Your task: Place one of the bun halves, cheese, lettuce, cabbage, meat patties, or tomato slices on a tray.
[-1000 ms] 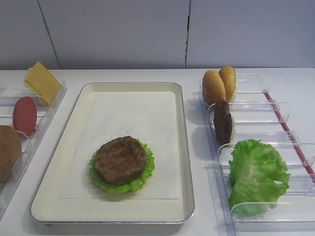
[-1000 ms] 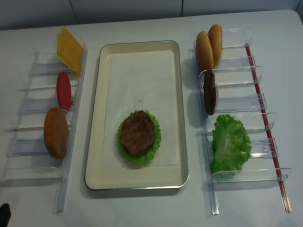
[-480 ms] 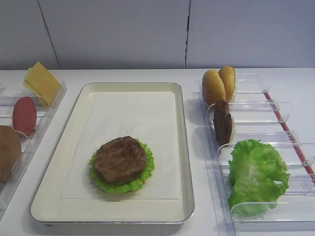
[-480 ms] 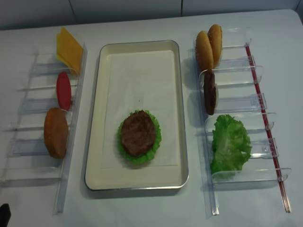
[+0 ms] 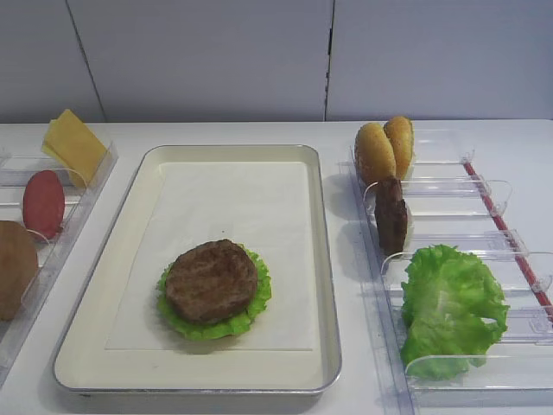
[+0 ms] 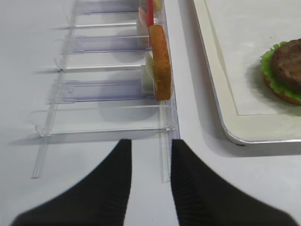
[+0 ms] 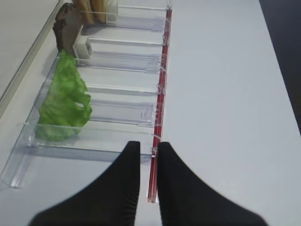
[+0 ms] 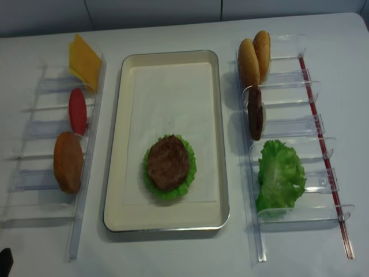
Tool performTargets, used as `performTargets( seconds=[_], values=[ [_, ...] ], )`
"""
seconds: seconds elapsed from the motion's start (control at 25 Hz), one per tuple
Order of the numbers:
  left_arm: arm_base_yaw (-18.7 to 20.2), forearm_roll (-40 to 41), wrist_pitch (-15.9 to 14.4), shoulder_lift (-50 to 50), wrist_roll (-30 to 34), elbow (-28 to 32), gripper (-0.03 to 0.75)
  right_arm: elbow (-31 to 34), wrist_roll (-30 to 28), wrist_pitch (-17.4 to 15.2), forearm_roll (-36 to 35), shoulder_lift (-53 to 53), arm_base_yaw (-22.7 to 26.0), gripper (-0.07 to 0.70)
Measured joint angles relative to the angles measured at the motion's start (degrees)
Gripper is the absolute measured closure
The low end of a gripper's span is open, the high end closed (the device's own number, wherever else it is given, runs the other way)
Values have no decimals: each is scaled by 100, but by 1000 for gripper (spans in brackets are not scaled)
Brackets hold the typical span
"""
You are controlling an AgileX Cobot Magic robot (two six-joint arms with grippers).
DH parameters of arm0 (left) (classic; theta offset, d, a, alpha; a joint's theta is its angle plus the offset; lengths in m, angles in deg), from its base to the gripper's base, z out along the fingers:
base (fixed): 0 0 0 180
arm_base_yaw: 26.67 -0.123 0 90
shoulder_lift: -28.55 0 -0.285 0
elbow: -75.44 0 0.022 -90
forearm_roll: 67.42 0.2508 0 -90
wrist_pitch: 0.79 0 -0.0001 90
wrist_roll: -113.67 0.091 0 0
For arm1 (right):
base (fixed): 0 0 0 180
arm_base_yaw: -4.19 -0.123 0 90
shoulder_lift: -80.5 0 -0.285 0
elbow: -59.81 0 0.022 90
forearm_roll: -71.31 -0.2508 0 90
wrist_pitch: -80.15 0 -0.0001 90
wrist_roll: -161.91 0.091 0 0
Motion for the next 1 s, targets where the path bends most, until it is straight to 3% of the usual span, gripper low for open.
performTargets(
  seconds=[0.16, 1.0],
  values=[
    [0, 0, 0, 0, 0, 0, 518, 109, -30, 168, -11, 0, 254, 507],
    [0, 0, 0, 0, 0, 0, 518, 109, -65, 216, -11, 0, 265, 507]
  ],
)
